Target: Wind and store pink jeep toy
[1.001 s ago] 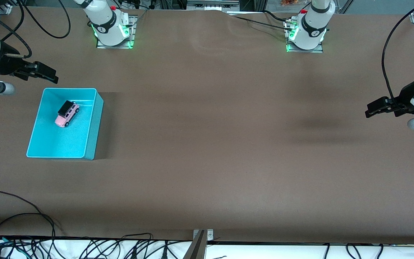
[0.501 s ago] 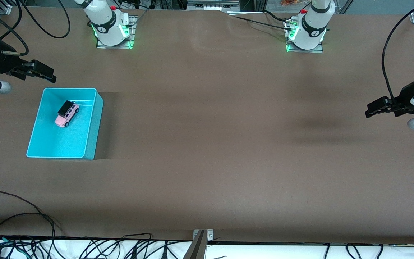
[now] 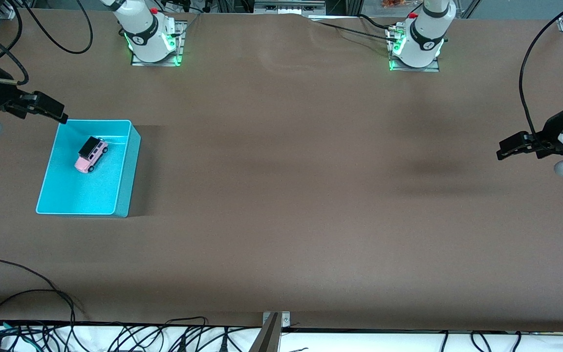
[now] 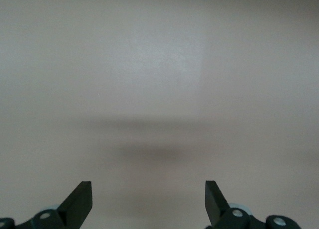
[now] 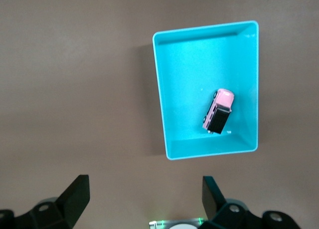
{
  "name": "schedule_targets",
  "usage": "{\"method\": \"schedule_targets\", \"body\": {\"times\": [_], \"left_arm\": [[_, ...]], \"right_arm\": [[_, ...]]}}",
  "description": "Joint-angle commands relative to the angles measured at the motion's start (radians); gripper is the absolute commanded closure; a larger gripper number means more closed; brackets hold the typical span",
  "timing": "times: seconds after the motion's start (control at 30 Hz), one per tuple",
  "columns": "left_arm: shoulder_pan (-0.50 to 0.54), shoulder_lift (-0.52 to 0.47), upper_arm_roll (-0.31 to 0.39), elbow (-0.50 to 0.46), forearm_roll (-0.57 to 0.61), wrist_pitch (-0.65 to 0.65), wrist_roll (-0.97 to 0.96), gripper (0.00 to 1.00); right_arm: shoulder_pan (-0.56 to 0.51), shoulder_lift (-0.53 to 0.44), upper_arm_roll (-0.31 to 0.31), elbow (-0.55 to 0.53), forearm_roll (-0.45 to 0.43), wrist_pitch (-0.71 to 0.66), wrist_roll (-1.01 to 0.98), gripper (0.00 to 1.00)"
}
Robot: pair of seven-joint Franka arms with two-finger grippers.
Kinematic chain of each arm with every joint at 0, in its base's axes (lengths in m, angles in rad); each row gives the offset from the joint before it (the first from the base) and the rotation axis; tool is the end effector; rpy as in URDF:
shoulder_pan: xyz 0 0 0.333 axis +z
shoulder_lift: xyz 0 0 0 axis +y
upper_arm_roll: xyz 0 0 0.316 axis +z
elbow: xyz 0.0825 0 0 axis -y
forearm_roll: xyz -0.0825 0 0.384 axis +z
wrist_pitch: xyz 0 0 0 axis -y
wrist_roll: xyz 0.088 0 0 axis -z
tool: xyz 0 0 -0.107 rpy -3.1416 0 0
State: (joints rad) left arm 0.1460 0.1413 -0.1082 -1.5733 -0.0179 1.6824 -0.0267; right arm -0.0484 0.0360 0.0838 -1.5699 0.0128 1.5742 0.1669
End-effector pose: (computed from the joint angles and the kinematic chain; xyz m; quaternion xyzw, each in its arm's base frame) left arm 0.6019 0.0250 0.5516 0.9992 0.0338 -0.0156 0.0166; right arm 0.5646 0.0205 0.6051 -0.9977 0.0658 0.0165 0.0063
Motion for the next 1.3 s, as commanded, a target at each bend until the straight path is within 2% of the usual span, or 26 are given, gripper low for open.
{"method": "schedule_targets", "body": {"times": [0.0, 0.27, 1.27], "left_arm": [[0.003, -0.017, -0.002, -0.019, -0.016, 0.003, 0.016, 0.00], [0.003, -0.017, -0.002, -0.019, -0.016, 0.003, 0.016, 0.00], [0.003, -0.014, -0.002, -0.019, -0.016, 0.003, 0.016, 0.00]], "right_arm": [[-0.002, -0.008, -0.001, -0.038, -0.008, 0.059, 0.000, 0.00], [-0.002, -0.065, -0.003, -0.101, -0.007, 0.073, 0.002, 0.00], [0.001, -0.047, -0.010, -0.087, -0.013, 0.043, -0.014, 0.00]]}}
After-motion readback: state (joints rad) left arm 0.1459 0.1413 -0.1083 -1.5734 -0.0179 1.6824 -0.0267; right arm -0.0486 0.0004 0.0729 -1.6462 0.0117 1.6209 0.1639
